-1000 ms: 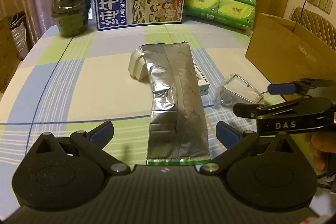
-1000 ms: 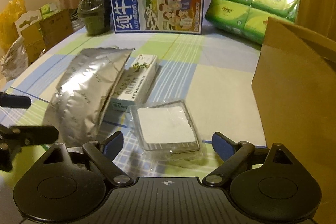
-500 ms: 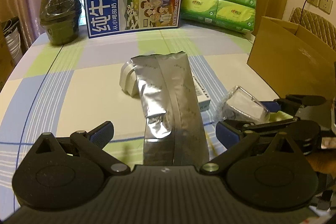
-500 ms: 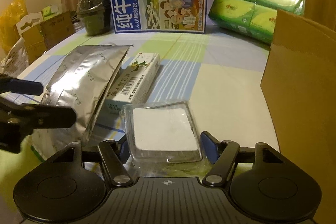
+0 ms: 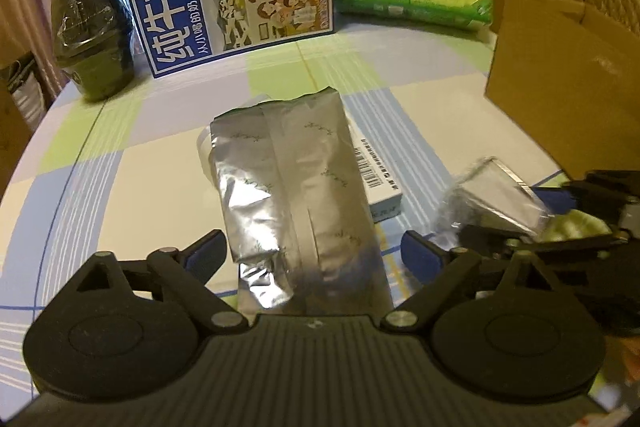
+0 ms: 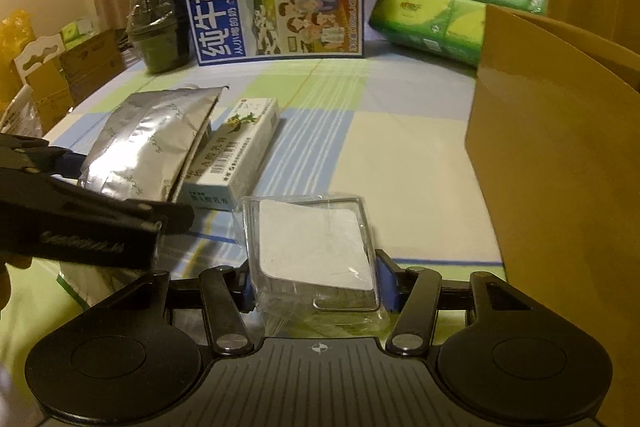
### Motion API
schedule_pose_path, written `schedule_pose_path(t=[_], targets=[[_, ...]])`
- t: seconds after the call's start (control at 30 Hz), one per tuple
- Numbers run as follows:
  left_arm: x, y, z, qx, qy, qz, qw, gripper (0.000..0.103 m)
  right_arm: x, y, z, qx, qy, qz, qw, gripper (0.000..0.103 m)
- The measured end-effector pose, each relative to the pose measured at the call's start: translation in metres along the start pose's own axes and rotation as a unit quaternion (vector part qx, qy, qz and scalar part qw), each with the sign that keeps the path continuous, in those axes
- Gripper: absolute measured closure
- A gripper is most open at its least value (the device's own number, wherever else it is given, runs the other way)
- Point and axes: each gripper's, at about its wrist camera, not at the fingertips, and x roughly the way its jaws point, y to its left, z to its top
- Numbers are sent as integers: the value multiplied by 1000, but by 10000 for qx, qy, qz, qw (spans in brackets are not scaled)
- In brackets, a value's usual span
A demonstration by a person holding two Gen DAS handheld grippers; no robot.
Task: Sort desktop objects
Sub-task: 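Close the left tool on the foil bag while the right tool grasps the plastic case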
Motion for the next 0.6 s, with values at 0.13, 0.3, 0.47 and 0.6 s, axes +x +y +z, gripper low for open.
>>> schedule_pose_path(t=[0.13,0.3,0.47,0.6], targets=[[9,-5,3,24,215,78,9997,30,-6,-3,-2,79,70,-48,9999,51],[3,-5,2,-48,325,47,9994,46,-20,-1,-5,107,100,-20,9999,52],[-20,-5,-3,-198,443,-81,9988,62,-41,6,-8,172,163,12,9997,52],[-43,-12,-18,-251,649,-301,9971,70,-64,13,-18,235,225,50,9995,52]])
